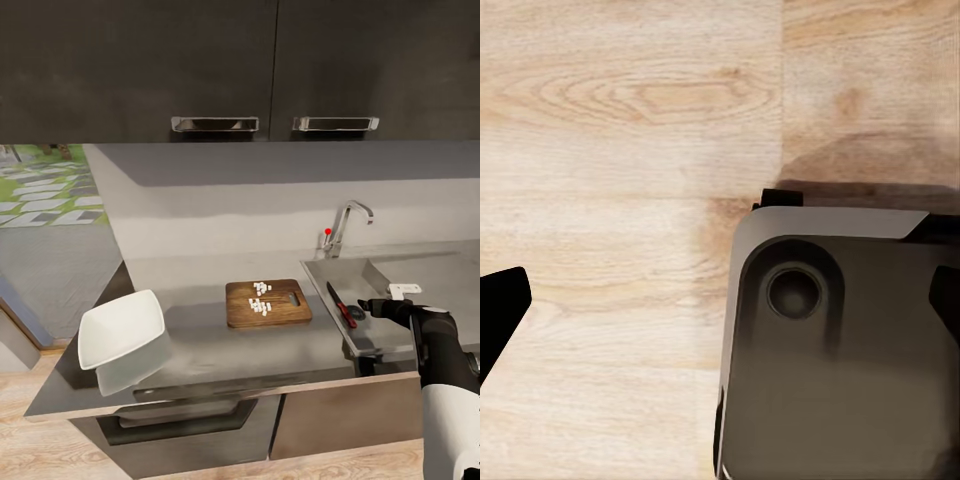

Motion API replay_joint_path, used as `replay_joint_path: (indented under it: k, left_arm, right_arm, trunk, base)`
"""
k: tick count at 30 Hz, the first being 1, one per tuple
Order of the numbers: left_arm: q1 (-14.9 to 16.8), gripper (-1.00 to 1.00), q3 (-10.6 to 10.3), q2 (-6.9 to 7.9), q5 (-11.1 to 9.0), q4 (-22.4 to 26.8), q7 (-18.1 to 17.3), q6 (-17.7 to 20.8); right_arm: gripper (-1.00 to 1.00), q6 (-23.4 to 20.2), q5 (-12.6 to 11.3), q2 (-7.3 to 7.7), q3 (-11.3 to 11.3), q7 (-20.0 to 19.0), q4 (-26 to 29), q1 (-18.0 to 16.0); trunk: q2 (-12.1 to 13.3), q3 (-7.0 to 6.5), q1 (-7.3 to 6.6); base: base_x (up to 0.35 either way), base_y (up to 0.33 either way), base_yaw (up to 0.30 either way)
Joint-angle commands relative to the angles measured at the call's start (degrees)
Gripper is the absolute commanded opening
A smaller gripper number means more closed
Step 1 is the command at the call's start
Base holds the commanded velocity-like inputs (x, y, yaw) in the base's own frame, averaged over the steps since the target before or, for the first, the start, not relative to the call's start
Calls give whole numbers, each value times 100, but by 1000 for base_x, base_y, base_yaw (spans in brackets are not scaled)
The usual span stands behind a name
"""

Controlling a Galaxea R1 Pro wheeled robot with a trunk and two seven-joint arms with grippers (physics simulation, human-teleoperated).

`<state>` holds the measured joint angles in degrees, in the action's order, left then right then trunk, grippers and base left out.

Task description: In the kitchen, take the Vidalia onion out of the sink, dice it on the chopping board with the paring knife, put the diced onion into the bowl on the countertop, then place both the paring knife and the chopping board into the sink.

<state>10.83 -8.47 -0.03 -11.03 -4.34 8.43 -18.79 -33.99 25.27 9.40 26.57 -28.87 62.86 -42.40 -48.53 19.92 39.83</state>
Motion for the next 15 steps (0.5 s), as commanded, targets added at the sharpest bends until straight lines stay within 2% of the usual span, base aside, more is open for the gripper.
replay_joint_path:
  k: [1,4,8,15]
  left_arm:
    - [10,100,-49,-4,-48,-23,2,-37]
    - [10,100,-49,-6,-48,-23,3,-37]
    - [8,100,-49,-6,-48,-23,2,-37]
    - [9,100,-49,-6,-48,-23,1,-37]
  right_arm:
    - [100,-11,60,-25,4,-53,9,-6]
    - [100,-11,56,-95,4,-51,73,-6]
    - [100,-32,50,-113,1,-55,402,-6]
    - [100,-346,47,-210,-15,-57,888,-6]
  trunk:
    - [-6,7,1]
    - [-6,7,1]
    - [-6,7,1]
    - [-6,7,1]
  base:
    - [0,0,0]
    - [0,0,0]
    - [0,0,0]
    - [0,0,0]
